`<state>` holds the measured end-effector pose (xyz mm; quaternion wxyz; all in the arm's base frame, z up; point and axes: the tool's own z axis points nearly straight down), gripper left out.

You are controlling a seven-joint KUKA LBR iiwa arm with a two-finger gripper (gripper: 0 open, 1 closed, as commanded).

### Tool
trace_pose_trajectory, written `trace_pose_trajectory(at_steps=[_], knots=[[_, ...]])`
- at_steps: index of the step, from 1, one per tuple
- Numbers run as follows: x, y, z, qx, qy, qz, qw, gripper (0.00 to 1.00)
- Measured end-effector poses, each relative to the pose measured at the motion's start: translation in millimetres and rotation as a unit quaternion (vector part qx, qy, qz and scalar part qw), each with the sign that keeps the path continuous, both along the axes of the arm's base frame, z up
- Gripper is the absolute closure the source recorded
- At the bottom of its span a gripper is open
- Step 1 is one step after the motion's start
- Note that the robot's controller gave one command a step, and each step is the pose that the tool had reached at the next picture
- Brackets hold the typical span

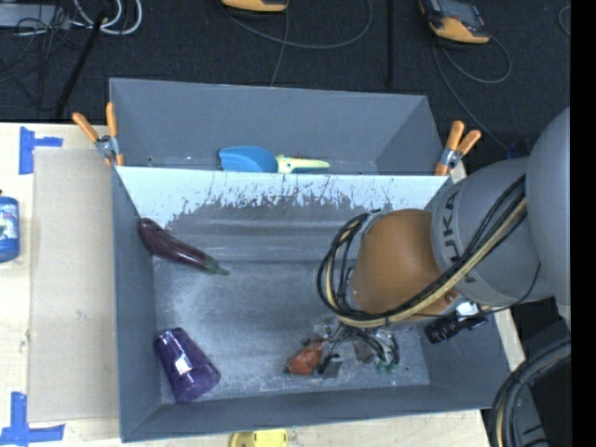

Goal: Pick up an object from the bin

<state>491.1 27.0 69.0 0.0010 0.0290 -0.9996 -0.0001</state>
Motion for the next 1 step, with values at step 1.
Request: trace_pose_trajectory(at_steps=[1], knots=[[0.0, 0.0, 0.0, 0.000, 0.0000, 0.000, 1.0000, 1.00]])
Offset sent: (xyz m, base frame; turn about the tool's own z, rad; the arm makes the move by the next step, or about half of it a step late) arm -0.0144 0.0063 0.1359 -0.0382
